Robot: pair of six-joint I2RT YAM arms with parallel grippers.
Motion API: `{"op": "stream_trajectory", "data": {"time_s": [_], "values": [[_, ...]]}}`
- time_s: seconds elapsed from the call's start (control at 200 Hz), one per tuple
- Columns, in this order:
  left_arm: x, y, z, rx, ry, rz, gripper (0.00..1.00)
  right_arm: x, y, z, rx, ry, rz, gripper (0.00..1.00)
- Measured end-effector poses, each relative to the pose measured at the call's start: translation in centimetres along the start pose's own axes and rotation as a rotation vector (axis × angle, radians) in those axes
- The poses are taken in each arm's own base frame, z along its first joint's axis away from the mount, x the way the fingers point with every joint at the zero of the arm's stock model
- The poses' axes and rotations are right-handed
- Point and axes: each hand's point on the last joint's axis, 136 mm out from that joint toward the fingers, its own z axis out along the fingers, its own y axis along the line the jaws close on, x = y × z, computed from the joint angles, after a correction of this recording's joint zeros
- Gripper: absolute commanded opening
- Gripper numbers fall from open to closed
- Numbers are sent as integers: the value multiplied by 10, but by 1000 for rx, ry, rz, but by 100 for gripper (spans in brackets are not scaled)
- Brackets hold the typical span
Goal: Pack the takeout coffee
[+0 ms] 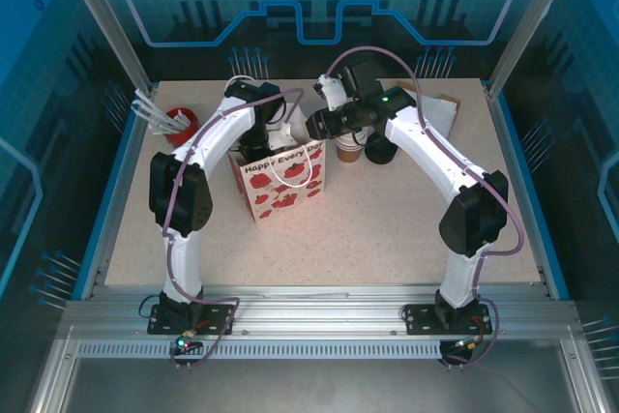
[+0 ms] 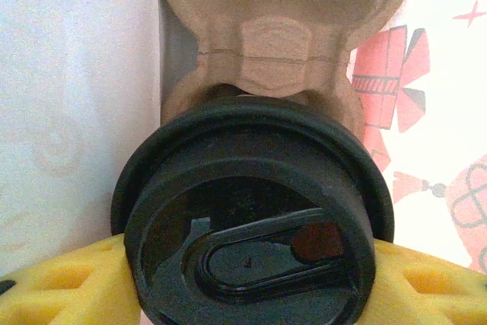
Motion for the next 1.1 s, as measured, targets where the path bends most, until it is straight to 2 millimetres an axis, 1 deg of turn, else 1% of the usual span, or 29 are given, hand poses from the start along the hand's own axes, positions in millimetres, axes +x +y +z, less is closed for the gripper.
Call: {"op": "stream_trajectory", "data": {"time_s": [0.19,0.575,1.01,1.051,1.076,1.101], "values": [[0,0,-1,-2,0,2,57,0,0,0,0,1,0,42],[-3,1,-3,-23,-12,12,69,0,0,0,0,1,0,42],[-9,2,-4,-39,-37,20,78,0,0,0,1,1,0,42],[-9,2,-4,-40,-38,20,79,0,0,0,1,1,0,42],[-9,2,-4,-40,-38,20,82,0,0,0,1,1,0,42],[-9,2,-4,-40,-38,20,83,0,0,0,1,1,0,42]]}}
